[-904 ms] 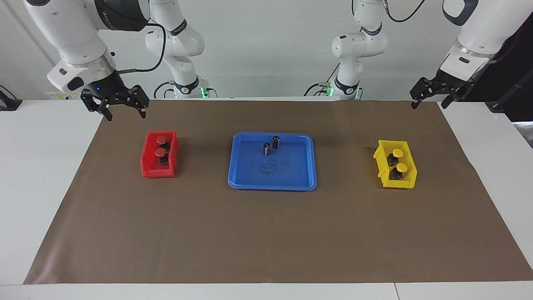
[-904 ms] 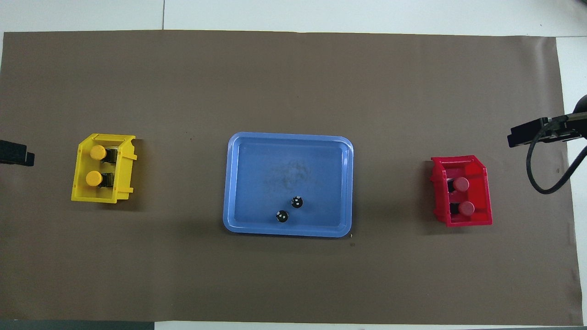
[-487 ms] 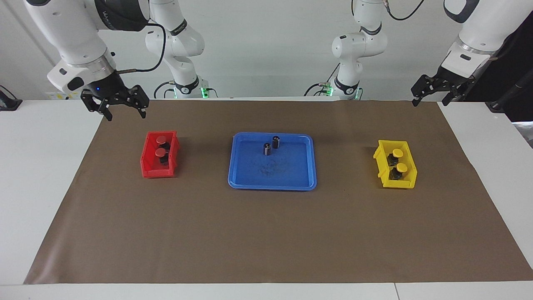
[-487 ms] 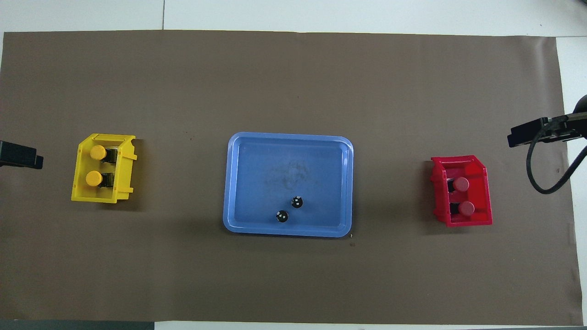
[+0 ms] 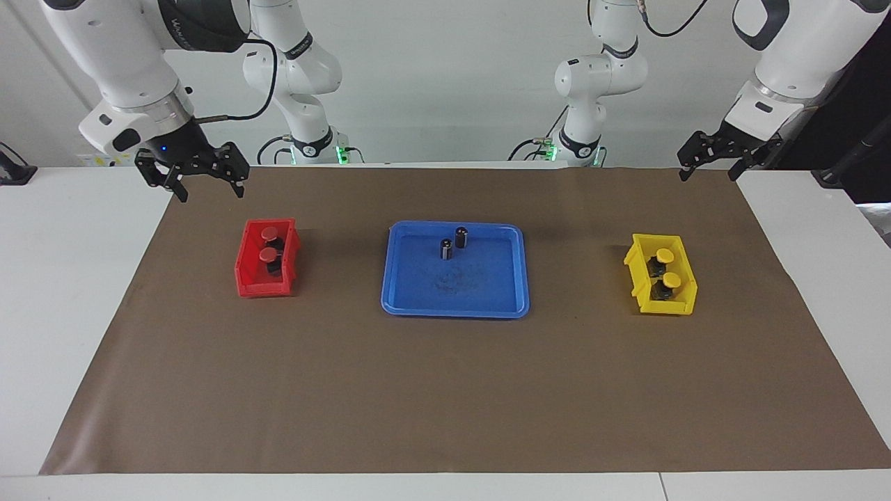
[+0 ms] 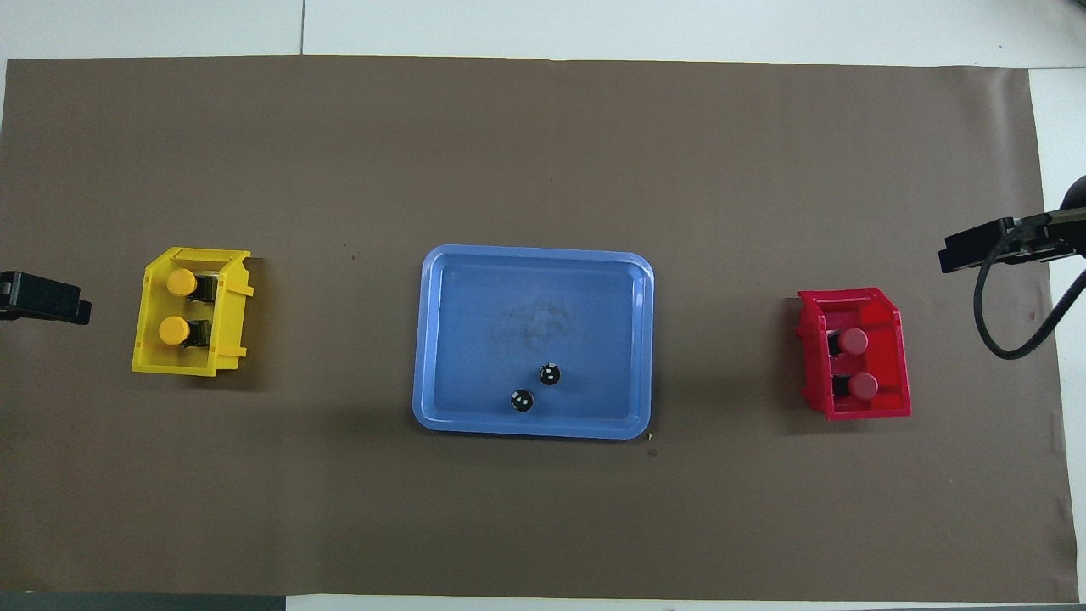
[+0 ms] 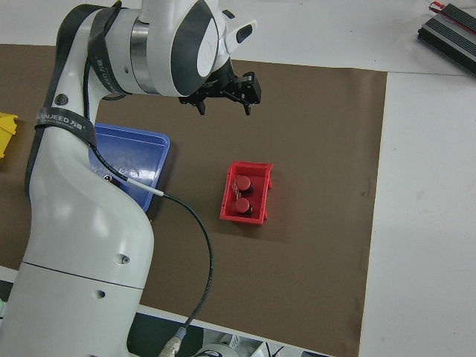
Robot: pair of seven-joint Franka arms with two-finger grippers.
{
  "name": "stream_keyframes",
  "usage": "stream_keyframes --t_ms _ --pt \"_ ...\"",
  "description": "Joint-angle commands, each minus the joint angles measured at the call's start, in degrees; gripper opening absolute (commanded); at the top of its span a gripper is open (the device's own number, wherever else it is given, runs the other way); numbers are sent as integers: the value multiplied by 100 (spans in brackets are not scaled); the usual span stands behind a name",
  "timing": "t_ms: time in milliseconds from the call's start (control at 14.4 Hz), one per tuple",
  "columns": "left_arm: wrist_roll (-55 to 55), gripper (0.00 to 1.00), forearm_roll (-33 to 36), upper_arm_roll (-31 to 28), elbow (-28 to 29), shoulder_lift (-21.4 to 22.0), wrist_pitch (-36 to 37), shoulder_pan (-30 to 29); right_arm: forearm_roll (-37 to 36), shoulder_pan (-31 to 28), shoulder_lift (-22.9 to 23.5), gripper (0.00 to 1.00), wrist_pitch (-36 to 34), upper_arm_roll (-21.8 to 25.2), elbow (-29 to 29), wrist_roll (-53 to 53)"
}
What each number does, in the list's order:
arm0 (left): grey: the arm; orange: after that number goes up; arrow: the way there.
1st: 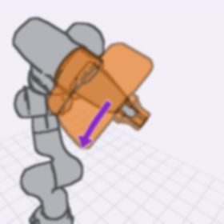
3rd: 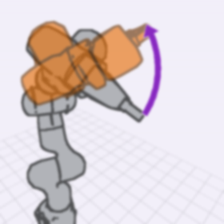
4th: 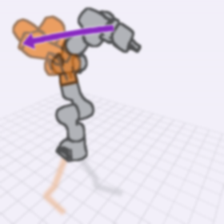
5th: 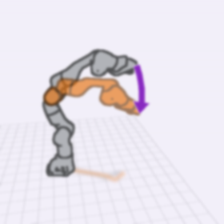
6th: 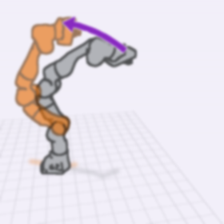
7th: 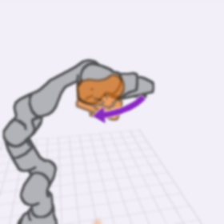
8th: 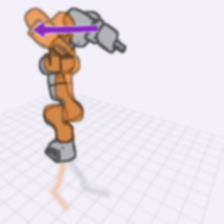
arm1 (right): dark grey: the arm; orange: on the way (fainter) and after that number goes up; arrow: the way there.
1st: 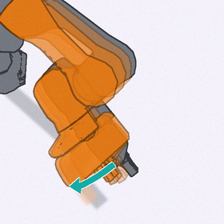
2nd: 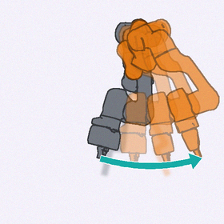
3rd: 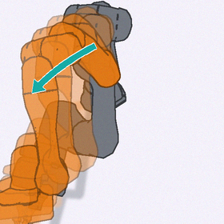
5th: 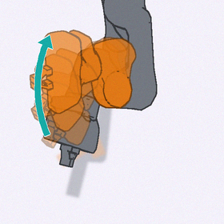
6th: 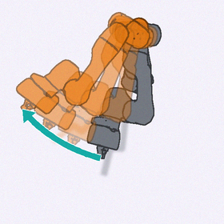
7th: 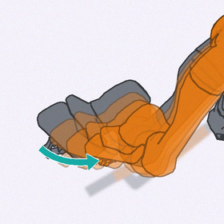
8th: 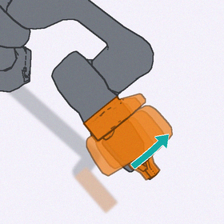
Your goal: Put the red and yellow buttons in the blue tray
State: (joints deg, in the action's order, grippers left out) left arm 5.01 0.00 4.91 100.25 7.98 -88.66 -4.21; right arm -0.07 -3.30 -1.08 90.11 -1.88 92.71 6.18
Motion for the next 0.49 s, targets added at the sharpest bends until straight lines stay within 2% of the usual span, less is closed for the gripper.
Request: stream_keyframes --t_ms 0,139,278,417 --pt "9 100 -27 -7 179 178 -82 -1 -19 -12 -23 100 -28 -40 36 -55" --pt "26 100 -27 -7 179 178 -64 -27 16 -56 -93 100 181 -40 315 76" --pt "53 100 -27 -16 162 178 -47 -45 42 -144 -417 100 936 -14 1235 94" --pt "18 100 -27 -7 144 178 -20 16 51 -214 -533 100 1376 -14 1870 103"
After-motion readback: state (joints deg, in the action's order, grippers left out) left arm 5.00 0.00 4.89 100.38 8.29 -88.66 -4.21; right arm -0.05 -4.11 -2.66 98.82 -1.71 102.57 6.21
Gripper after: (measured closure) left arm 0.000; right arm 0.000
